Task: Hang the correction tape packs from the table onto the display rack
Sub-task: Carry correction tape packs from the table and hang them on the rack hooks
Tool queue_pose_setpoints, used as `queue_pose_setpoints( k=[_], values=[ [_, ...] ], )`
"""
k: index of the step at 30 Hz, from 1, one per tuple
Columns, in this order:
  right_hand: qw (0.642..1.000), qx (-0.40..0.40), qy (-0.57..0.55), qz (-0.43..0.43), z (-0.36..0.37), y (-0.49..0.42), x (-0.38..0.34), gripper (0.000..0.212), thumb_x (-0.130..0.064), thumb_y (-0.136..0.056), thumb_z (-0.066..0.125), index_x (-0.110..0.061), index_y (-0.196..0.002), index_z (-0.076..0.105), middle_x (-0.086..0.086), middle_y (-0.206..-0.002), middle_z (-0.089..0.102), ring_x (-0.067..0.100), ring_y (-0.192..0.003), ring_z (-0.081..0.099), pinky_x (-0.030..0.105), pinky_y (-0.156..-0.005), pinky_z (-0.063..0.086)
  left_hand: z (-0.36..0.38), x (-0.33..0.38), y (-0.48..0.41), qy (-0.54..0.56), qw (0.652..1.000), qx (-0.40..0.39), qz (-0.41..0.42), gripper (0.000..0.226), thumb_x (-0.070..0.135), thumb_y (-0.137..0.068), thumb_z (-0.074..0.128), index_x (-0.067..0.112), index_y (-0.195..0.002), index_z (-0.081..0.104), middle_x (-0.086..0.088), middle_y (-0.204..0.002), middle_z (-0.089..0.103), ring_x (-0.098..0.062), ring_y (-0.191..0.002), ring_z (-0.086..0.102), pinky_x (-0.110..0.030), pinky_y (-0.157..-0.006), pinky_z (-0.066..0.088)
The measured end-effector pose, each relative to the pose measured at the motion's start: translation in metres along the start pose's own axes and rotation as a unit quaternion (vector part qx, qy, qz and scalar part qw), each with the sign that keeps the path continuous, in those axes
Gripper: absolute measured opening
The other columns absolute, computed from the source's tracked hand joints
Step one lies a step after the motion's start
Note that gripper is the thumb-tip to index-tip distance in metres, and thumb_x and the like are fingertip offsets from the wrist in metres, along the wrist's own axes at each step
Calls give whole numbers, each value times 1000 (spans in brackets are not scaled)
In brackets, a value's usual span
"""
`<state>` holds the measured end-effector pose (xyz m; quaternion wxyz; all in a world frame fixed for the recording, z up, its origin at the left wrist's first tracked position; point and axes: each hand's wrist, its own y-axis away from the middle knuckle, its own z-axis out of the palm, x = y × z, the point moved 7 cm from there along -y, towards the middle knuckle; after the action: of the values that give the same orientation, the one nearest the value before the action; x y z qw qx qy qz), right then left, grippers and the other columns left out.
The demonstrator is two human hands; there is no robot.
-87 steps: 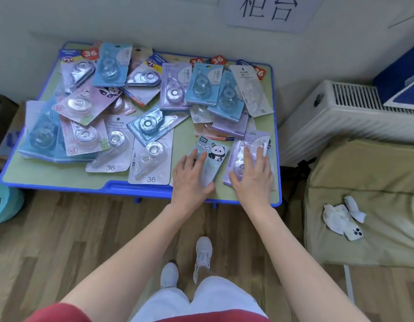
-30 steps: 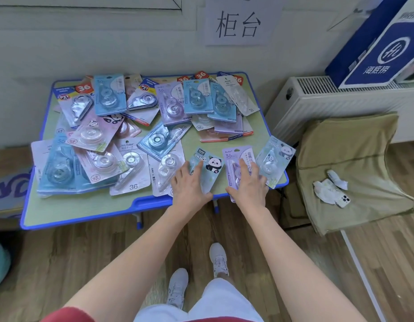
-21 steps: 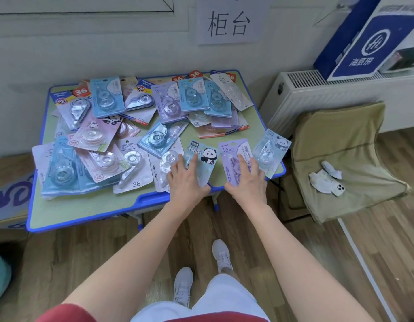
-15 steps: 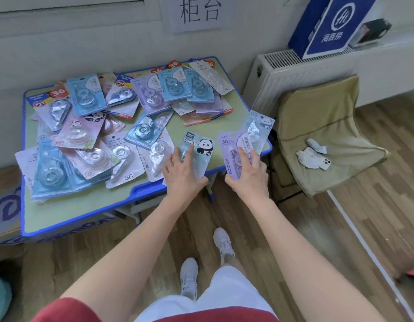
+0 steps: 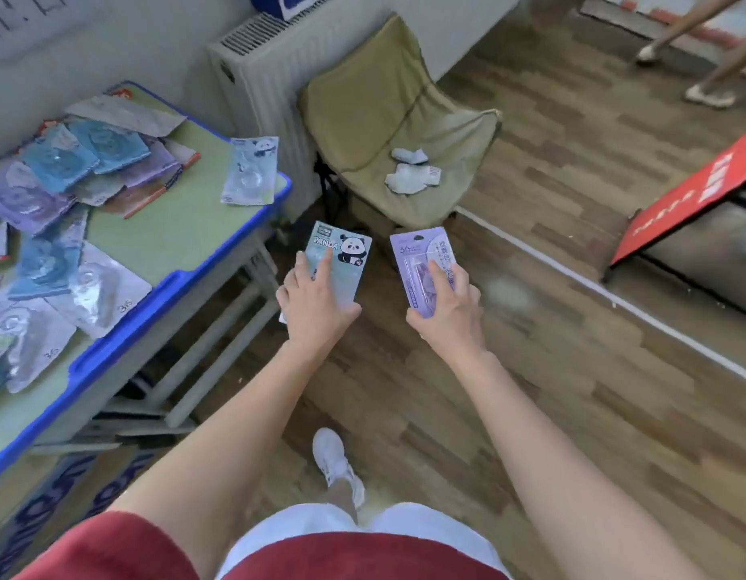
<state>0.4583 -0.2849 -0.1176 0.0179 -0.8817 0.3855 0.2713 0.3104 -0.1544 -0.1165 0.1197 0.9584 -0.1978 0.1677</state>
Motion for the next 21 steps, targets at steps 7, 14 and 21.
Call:
queue_pose_setpoints(
  k=[7,14,21],
  values=[
    [989,65,-28,127,-90,85,189,73,-27,-80,63,-24,-146,31,3,-149,22,32,-121,33,38,-100,33,93,151,90,-20,990,-54,130,90,31,-75,68,27,-151,20,-16,-157,13,-34,-138,22,-43,-108,14],
    [971,104,-30,214,-170,176,355,73,-31,-82,62,-26,-146,28,1,-150,20,30,-121,33,42,-101,35,178,307,195,-5,972,-91,219,91,29,-74,68,31,-150,19,-14,-158,11,-31,-138,21,-41,-107,13],
    [946,150,-31,286,-232,222,474,74,-32,-82,63,-25,-146,28,3,-150,21,32,-118,37,40,-99,34,237,437,257,-7,948,-120,294,90,29,-72,67,30,-149,21,-12,-157,13,-31,-137,23,-41,-107,15]
  ],
)
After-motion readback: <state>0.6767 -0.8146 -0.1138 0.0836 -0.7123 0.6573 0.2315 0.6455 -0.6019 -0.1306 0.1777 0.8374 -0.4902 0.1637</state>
